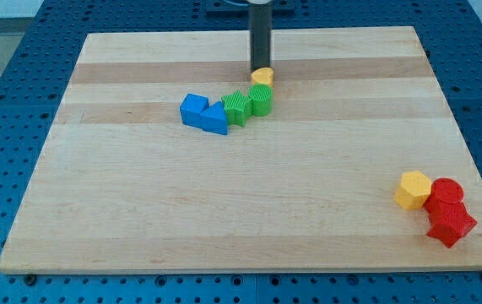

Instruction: Move the yellow heart towards the bottom right

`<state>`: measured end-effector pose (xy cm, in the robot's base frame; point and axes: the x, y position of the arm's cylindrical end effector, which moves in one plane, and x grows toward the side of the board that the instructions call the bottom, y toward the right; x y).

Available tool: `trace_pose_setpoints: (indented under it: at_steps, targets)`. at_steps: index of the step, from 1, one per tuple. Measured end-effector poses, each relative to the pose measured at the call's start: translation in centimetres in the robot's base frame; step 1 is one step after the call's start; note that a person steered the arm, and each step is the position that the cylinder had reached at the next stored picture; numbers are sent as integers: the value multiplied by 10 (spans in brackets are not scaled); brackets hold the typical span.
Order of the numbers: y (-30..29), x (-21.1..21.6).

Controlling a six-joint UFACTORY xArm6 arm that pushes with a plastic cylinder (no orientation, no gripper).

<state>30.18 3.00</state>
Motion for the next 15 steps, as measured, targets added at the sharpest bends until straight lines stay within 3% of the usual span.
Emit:
trace_pose_setpoints:
  at_steps: [2, 4, 5, 7, 10, 13, 15]
  targets:
    - [40, 6]
    - [13, -43]
    - [-12, -35]
    - [-13, 6]
    - [42, 82]
    - [93, 198]
    - [87, 214]
